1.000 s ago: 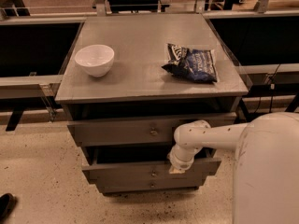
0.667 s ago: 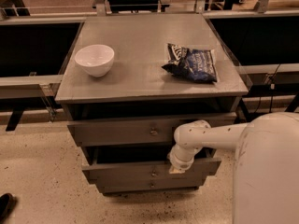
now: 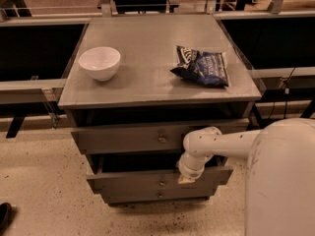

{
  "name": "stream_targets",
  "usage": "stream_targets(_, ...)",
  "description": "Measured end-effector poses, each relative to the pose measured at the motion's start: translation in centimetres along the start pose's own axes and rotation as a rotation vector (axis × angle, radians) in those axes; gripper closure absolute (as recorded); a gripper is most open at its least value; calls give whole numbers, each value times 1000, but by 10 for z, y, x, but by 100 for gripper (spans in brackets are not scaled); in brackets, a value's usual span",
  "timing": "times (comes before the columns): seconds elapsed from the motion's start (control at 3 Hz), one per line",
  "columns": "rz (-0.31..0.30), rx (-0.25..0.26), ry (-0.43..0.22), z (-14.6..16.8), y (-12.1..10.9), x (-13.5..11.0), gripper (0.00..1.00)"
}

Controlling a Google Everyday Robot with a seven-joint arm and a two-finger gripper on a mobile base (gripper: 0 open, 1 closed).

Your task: Open middle drawer

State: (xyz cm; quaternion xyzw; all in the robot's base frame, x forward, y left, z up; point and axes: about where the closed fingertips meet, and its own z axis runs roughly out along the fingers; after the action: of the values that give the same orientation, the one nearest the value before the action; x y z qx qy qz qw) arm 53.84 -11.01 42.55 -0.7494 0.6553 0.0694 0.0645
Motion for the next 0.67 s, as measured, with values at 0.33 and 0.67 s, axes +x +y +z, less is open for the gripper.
stream_targets(0.33, 0, 0, 0, 0, 0, 0, 13)
stream_targets(0.67, 0, 0, 0, 0, 0, 0, 0)
